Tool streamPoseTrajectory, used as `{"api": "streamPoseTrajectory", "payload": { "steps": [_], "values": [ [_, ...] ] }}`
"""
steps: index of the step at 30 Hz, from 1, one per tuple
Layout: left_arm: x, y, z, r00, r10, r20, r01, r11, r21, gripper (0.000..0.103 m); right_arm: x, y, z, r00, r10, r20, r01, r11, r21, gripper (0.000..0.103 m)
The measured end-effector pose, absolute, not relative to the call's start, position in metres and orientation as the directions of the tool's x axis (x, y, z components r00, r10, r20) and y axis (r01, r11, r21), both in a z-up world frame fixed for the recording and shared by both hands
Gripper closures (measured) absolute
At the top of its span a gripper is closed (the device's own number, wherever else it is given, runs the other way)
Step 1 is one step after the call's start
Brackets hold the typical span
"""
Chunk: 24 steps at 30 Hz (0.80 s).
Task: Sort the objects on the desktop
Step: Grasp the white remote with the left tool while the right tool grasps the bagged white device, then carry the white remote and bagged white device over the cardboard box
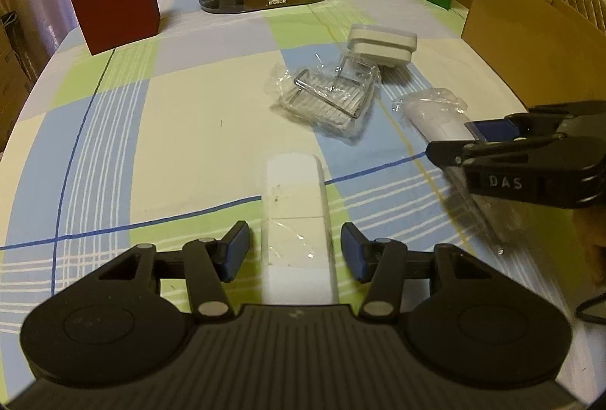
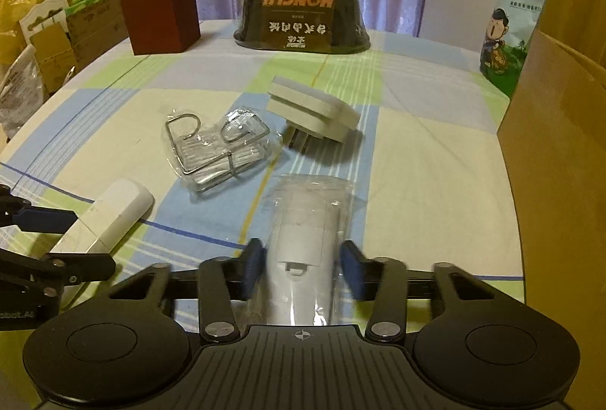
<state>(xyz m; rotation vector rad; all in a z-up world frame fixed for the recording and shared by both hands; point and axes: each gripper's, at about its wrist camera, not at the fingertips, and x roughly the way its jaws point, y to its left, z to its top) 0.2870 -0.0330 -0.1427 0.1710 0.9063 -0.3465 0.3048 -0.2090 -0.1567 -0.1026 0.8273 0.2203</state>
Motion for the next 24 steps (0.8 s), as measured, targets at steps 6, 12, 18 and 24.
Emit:
{"api": "streamPoseTrajectory", "payload": {
  "steps": [6, 12, 18, 24],
  "values": [
    [0.282, -0.032, -0.140, 0.559, -0.226, -0.798, 0.372, 0.928, -0.003, 0.068, 0.293, -0.211, -0.153, 0.641, 0.163, -0.750, -0.235, 0.972, 0.010, 0.066],
    [0.259, -0.026, -0.138, 0.546, -0.231, -0.805, 0.378, 0.926, -0.008, 0.068, 0.268, -0.215, -0.150, 0.627, 0.180, -0.758, -0.231, 0.972, 0.039, 0.066],
    [0.236, -0.021, -0.129, 0.536, -0.224, -0.814, 0.363, 0.932, -0.018, 0.068, 0.243, -0.219, -0.142, 0.616, 0.184, -0.766, -0.218, 0.974, 0.059, 0.066],
    [0.215, -0.022, -0.112, 0.537, -0.227, -0.812, 0.357, 0.934, -0.026, 0.068, 0.215, -0.220, -0.123, 0.622, 0.187, -0.760, -0.208, 0.976, 0.070, 0.066]
  ]
}}
